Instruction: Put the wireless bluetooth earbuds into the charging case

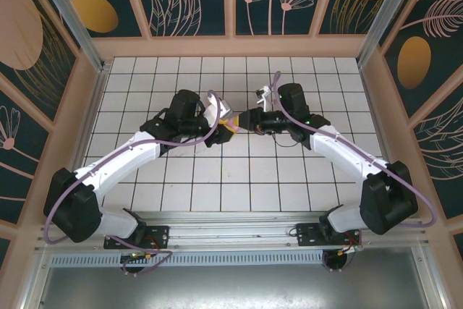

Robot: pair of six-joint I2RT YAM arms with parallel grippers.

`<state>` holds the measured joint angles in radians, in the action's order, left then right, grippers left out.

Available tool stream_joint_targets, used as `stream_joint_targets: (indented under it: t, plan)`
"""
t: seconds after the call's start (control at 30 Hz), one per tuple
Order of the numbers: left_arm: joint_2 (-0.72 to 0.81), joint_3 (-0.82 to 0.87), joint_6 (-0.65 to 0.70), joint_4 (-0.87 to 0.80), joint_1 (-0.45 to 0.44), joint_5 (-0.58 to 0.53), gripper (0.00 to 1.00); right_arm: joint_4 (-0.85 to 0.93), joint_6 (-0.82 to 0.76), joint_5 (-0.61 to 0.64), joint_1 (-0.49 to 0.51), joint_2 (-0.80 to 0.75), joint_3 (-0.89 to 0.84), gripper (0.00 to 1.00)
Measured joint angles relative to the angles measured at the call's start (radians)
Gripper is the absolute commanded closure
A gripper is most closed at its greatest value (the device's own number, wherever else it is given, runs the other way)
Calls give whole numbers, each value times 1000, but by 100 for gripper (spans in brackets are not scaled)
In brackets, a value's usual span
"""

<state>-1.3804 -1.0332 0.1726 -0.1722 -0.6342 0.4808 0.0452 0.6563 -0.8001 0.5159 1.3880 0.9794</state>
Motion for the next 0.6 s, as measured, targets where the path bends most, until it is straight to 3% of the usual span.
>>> stream_joint_targets:
  t: [0.13,0.27,0.43,0.6]
  plan:
    - [28,29,16,22,-1,-35,33,-34,44,-17,3,16,0,84]
    - [75,71,-2,60,-2,-157,2,-63,107,-8,-4,18,-2,80]
    - [123,117,-50,87,0,-307,1,-130,214,6,-35,18,-43,80]
    - [159,180,-127,174,2,-354,2,-259,375,14,-78,18,-132,80]
